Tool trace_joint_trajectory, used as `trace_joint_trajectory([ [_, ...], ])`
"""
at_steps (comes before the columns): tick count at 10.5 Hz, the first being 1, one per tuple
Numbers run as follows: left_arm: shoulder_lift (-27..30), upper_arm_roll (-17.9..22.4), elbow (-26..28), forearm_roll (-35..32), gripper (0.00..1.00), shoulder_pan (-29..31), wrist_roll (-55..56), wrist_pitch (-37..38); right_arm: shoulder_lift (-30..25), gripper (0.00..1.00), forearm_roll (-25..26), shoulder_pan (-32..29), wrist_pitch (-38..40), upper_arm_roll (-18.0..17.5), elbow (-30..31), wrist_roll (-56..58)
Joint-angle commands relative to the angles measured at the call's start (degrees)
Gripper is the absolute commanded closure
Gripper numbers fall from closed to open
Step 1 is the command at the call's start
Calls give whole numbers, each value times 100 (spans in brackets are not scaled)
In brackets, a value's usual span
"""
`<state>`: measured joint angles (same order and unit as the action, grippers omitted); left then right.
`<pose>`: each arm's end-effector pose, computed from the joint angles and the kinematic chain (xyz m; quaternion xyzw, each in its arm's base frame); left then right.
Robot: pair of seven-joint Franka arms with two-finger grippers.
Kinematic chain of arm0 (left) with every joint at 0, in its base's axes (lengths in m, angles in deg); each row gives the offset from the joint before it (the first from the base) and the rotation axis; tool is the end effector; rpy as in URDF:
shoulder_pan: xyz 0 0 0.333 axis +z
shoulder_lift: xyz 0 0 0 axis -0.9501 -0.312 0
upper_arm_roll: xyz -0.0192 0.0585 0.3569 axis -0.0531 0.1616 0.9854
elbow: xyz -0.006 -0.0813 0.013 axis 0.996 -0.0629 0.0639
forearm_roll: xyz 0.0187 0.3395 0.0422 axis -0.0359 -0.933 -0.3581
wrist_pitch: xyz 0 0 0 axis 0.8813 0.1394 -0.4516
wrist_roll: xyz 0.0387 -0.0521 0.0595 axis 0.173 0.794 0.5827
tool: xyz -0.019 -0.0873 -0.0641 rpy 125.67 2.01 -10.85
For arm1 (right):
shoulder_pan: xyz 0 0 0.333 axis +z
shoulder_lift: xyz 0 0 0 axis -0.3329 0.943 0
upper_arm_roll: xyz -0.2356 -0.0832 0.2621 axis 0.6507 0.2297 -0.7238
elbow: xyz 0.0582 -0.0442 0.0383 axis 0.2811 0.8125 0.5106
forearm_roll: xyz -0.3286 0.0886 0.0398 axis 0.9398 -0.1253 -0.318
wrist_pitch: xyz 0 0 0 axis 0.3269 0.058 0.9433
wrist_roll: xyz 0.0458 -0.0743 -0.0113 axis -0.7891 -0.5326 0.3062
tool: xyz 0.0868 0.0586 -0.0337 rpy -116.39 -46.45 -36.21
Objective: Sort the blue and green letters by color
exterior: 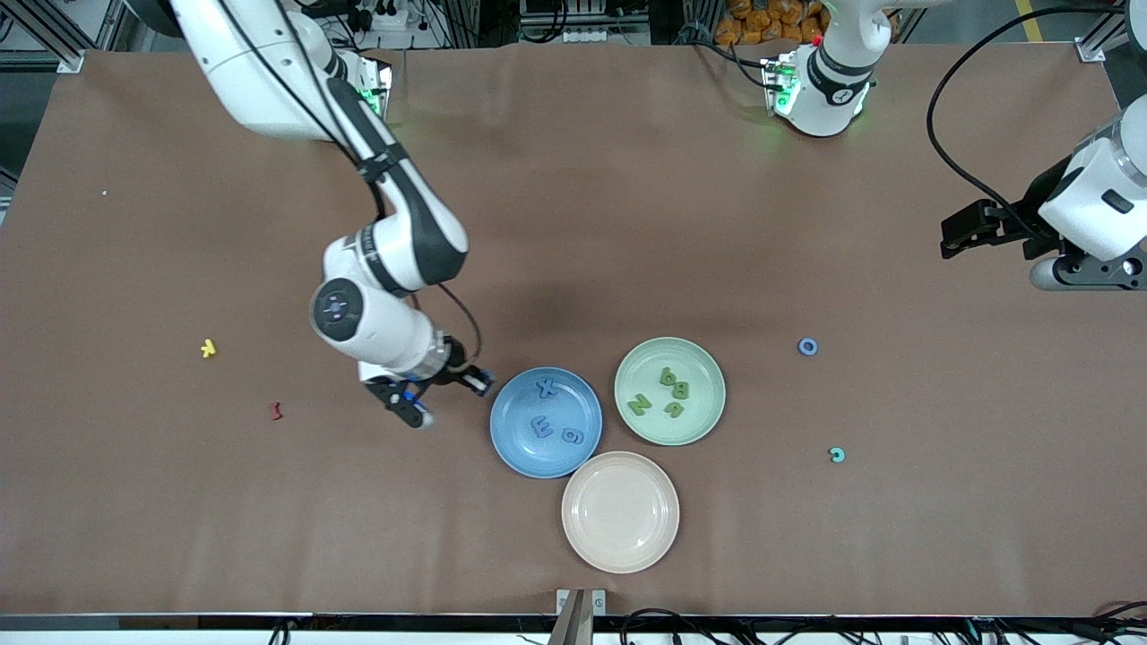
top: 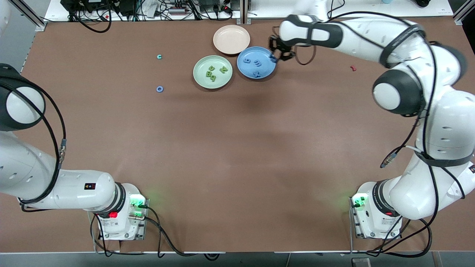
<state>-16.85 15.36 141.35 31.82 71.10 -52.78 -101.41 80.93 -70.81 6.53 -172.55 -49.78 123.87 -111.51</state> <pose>0.5326 -0.0623 0.6576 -0.9993 0.0124 0.0360 0.0060 0.6227 0.3327 0.3486 -0.9317 0.3292 0.0430 0.1473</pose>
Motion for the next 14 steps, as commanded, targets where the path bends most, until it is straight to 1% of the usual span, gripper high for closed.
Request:
trace_joint_trajectory([
  [1, 20, -22, 10, 15, 0, -7, 57, -34, 541, 100, -182, 241, -48, 12, -1003, -795],
  [2, 20, -22, 10, 15, 0, 2, 57, -43, 550, 48, -226, 250, -154, 12, -1003, -813],
  [3, 20, -22, 10, 15, 0, 2, 57, -34, 559, 0, -252, 268, -163, 20, -985, -839],
  [5, 20, -22, 10, 15, 0, 2, 48, -43, 542, 0, -192, 215, -129, 20, -985, -656],
  [6, 20, -22, 10, 15, 0, 2, 48, -43, 489, 0, -183, 180, -50, 29, -950, -385],
  [8, 20, -22, 10, 15, 0, 2, 48, -43, 436, 0, -87, -29, 545, 116, -933, 211],
  [9, 20, -22, 10, 15, 0, 11, 48, -43, 366, 0, 80, -188, 1010, 178, -889, 685],
  [11, 20, -22, 10, 15, 0, 19, 48, -43, 226, 0, 816, -434, 1679, 598, -714, 1686],
  [12, 12, -22, 10, 15, 0, 20, 40, -43, 199, 0, 1054, -531, 1952, 774, -695, 2153],
  [13, 11, -22, 10, 15, 0, 20, 48, -43, 146, 0, 1179, -584, 2137, 976, -678, 2506],
  [14, 11, -22, 10, 15, 0, 11, 48, -69, 42, 0, 1206, -585, 2139, 1196, -477, 2727],
])
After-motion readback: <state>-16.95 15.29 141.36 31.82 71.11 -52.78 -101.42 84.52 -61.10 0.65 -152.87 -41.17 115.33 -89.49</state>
